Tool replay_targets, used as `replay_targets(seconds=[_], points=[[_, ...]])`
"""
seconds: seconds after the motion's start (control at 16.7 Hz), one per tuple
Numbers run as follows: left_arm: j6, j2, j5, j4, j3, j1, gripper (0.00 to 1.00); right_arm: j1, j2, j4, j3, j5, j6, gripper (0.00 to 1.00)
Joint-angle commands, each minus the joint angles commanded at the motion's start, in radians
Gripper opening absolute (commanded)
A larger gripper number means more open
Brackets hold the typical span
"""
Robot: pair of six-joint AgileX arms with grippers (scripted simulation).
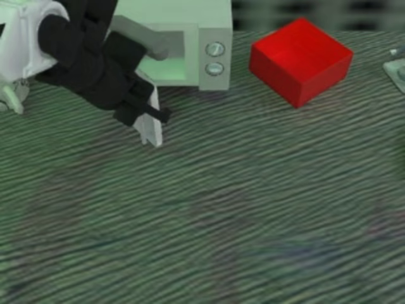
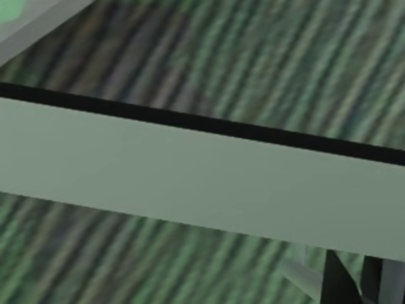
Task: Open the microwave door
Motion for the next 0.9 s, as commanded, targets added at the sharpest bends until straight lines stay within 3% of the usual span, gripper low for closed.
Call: replay_targets(seconds=[0.48, 0.9], points=[[0.001, 0.002, 0.007, -0.001, -0.004, -0.002, 0.0, 0.0, 0.0, 0.0, 0.0, 0.0, 0.0, 1.0], [0.132, -0.019, 0.07, -0.032, -0.038, 0.052, 0.0, 0.0, 0.0, 0.0, 0.0, 0.0, 0.0, 1.0]])
